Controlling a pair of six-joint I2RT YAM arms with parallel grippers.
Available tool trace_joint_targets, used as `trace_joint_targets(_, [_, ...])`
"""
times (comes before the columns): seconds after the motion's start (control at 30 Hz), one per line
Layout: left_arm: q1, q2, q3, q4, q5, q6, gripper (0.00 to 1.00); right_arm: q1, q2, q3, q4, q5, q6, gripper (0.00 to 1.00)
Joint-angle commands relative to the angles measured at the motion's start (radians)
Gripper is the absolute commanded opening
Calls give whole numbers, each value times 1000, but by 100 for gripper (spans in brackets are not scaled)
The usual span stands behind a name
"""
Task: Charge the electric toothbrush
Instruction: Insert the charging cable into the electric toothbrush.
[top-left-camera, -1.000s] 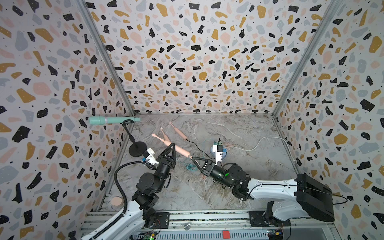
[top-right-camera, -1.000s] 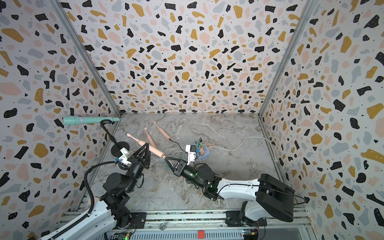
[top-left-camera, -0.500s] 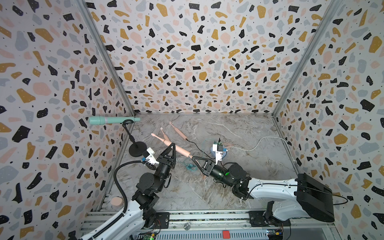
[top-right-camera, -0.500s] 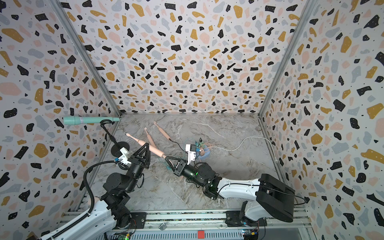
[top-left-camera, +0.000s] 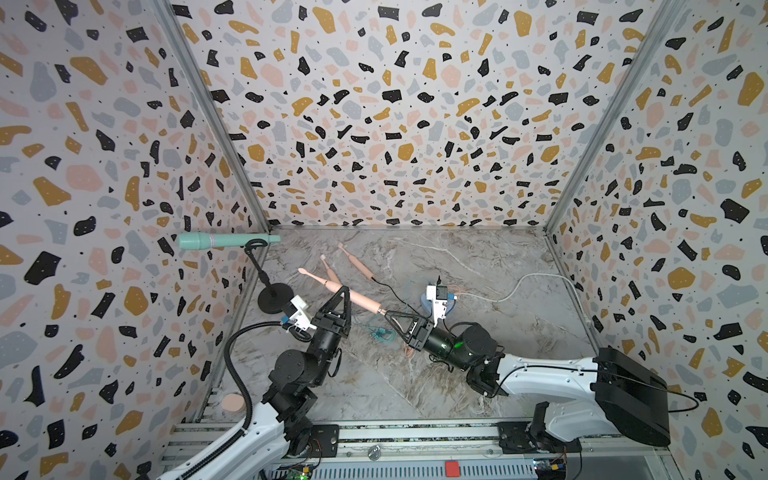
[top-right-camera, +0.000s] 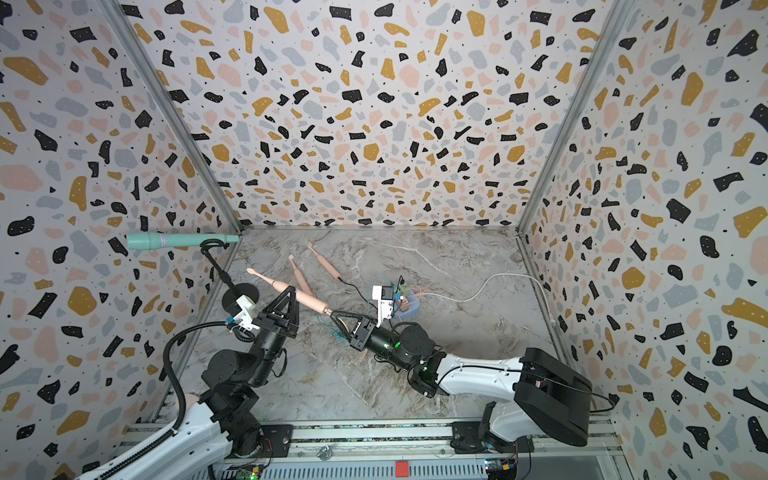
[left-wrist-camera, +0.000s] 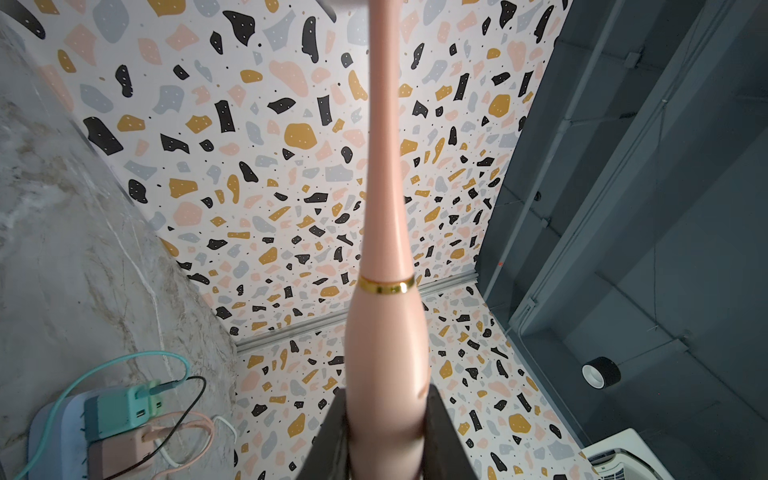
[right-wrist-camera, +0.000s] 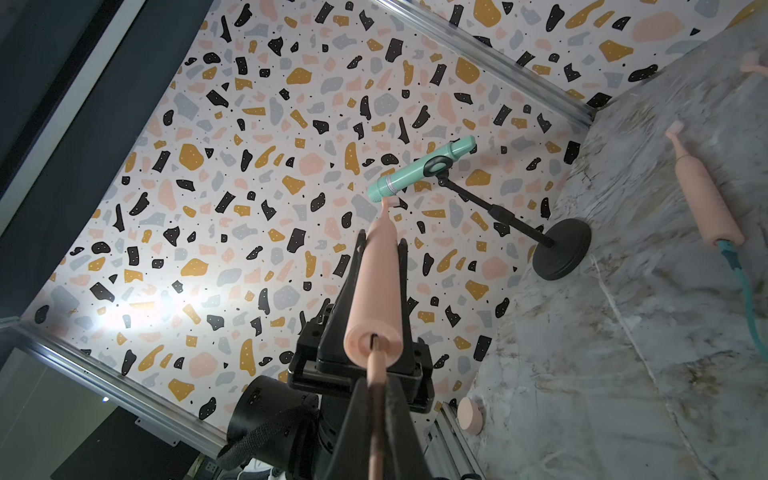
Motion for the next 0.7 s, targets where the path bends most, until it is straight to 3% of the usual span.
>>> trace_joint_targets(0.0, [-51,-10,-19,22,173,16,0,-8,-21,2,13,28,19,0])
trace_joint_targets(0.27, [-58,-9,-20,15,164,26,0,4,-15,-24,54,56,50,0])
trace_joint_targets(0.67, [-64,-23,-30,-7,150,38,0,16,-73,-64,66,89,-28,0])
